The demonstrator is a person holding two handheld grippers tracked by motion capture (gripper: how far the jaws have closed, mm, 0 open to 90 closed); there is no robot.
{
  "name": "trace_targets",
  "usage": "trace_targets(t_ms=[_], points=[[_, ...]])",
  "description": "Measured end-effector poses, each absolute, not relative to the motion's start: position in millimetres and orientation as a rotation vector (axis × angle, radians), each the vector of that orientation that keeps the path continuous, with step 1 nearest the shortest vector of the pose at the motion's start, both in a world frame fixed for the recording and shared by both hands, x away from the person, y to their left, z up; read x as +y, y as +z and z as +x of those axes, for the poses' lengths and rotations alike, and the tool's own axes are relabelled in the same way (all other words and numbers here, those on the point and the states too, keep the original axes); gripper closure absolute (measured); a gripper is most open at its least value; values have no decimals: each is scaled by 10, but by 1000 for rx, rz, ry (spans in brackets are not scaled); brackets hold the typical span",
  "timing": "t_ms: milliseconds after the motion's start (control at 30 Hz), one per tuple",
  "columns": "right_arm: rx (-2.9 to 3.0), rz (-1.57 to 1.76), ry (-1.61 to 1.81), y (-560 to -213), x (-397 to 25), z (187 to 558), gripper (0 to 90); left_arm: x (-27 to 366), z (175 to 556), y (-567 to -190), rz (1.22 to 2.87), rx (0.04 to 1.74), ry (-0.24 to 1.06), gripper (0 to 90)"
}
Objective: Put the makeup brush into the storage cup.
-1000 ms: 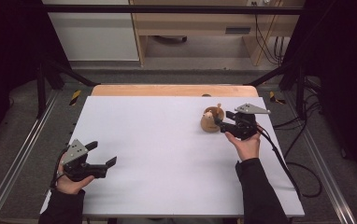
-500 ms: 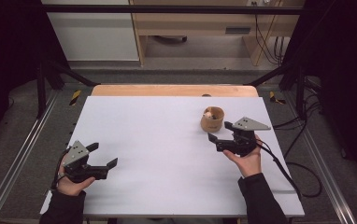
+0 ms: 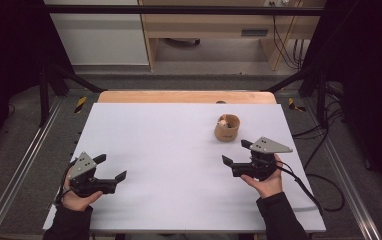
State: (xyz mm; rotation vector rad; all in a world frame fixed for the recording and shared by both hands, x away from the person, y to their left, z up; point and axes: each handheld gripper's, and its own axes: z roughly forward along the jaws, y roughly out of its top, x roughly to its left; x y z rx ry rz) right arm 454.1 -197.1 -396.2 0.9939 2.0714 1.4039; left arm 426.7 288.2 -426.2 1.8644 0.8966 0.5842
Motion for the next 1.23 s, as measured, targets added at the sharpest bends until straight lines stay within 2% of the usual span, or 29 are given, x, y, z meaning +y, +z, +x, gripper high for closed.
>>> trace_targets(t_ms=[567,1233], points=[[2099,1031,1370,-4098,-2113,4408,66,2873,4243,-4297,1863,899,573,54],[2069,1066,1411,-4165,-2301,4354,77,2876,4229,-4321,1861,907,578,54]])
